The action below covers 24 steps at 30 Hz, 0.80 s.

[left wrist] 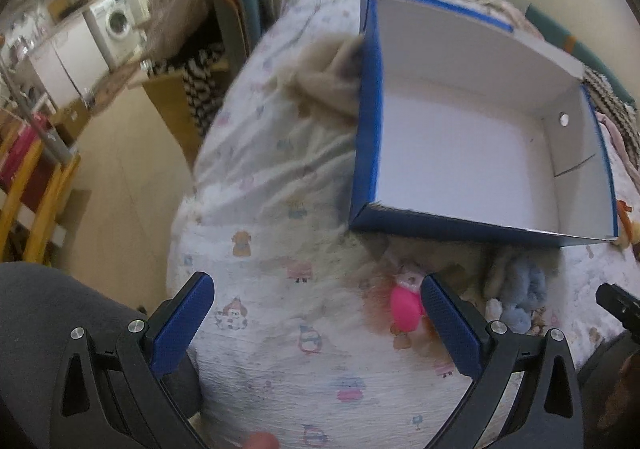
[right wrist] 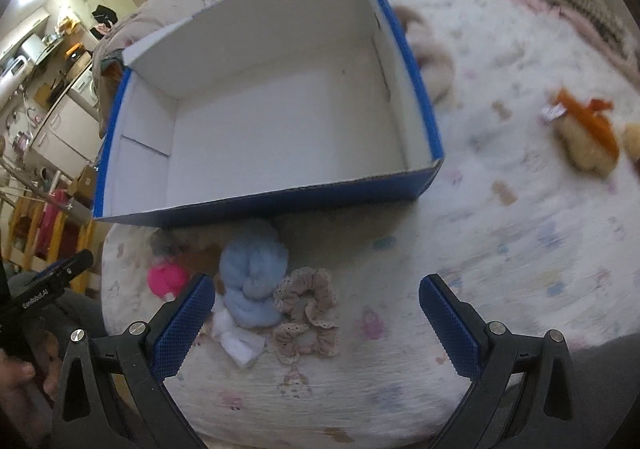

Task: Organize soft objects
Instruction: 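Grasp the pink toy with the left tool while the right tool grasps the blue plush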

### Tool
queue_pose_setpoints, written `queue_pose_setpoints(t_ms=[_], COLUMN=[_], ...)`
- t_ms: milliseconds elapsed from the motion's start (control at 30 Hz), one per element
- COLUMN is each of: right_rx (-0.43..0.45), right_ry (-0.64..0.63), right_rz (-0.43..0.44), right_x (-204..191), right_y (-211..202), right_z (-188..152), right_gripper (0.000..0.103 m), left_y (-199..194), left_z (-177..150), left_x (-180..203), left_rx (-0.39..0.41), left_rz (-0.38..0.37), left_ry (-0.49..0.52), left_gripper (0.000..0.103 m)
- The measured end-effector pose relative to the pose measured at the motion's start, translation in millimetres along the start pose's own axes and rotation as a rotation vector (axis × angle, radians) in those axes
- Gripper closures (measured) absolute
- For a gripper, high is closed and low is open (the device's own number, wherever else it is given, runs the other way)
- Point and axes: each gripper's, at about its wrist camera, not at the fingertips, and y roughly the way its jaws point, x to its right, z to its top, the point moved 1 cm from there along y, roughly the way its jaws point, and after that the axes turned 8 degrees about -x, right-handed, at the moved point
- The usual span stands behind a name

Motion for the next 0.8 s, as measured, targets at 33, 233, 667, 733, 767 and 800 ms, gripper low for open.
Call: queue_pose_setpoints(t_ms=[33, 233, 667, 733, 767, 800], right_rx=[-0.005, -0.033, -0.038, -0.041, -0.042, -0.042], right_ry=[0.011, 0.067, 0.057, 0.049, 0.047, 0.048], right_rz=[0.005, 0.012, -0.018, -0.025, -0.025, -0.022], right_x=[2, 10, 10, 8, 8, 8], right_y=[3, 18, 28, 29, 29, 29], right_z=[1, 1, 5, 6, 6, 6], right_gripper=[0.000, 0.000, 0.000, 0.000, 0.000, 0.000], left_y=[5, 45, 94, 96, 99, 101], left_z=[1, 10, 9, 8, 8, 7], left_x=[-1, 5, 56, 61, 62, 64], left_rx=[-0.021, -0.191, -0.337, -0.335, -0.344, -0.354], left_rz=[-0.004, -0.085, -0.190, -0.185, -0.193, -0.210], left_ry=[-0.008, -0.019, 0.080, 0.102, 0.106, 0.109], left_gripper=[0.000, 0.014, 0.025, 0.034, 0.051, 0.059])
